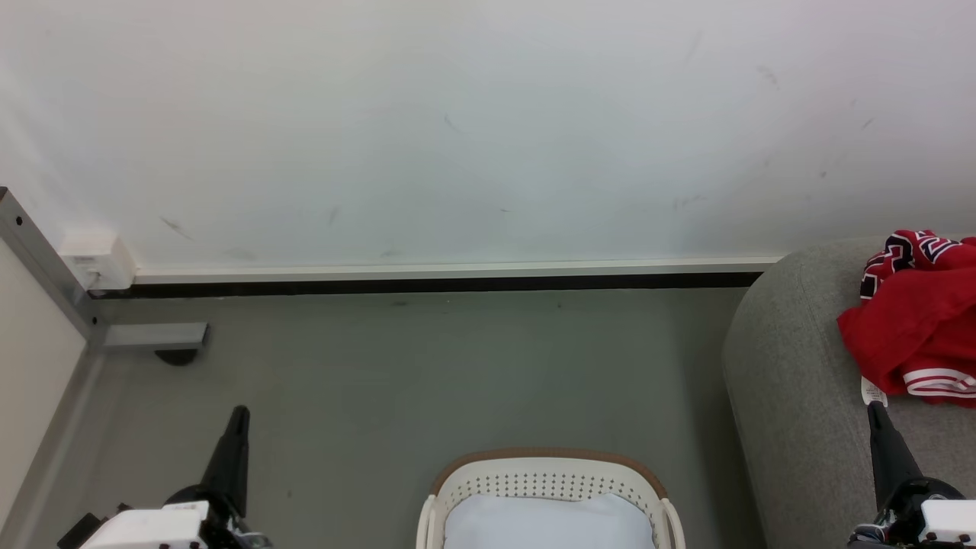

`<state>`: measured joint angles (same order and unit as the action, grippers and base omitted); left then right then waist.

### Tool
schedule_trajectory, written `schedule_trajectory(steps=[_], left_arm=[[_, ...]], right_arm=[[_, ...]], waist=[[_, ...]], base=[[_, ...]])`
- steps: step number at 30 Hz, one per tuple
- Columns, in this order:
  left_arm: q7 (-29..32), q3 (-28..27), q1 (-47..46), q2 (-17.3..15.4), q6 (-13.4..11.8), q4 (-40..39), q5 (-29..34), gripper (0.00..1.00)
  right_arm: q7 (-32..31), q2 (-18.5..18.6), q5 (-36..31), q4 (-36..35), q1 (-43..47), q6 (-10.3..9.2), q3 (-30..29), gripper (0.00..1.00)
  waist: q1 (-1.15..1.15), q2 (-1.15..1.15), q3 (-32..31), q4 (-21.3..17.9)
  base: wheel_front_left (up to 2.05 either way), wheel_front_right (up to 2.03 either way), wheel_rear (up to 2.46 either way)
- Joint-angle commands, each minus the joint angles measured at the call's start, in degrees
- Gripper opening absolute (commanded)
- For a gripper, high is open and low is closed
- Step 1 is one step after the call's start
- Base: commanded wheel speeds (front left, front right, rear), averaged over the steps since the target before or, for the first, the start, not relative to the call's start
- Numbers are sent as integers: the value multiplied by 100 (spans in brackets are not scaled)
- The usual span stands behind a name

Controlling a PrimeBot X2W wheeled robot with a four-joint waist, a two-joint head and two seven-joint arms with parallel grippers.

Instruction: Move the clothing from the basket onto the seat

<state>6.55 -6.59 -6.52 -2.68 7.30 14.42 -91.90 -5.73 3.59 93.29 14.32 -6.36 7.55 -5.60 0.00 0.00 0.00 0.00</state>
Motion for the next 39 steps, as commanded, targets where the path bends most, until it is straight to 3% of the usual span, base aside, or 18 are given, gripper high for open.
schedule_trajectory(steps=[1,39], left_arm=[[29,-13,-45,-39,36,7,-80,0],[29,-13,-45,-39,36,8,-81,0]], right_arm=[[-25,0,-16,11,-45,-12,-16,0],[-31,-15,-35,11,-48,-12,-36,0]], waist=[[0,0,0,0],[0,0,0,0]], base=[[0,0,0],[0,0,0]])
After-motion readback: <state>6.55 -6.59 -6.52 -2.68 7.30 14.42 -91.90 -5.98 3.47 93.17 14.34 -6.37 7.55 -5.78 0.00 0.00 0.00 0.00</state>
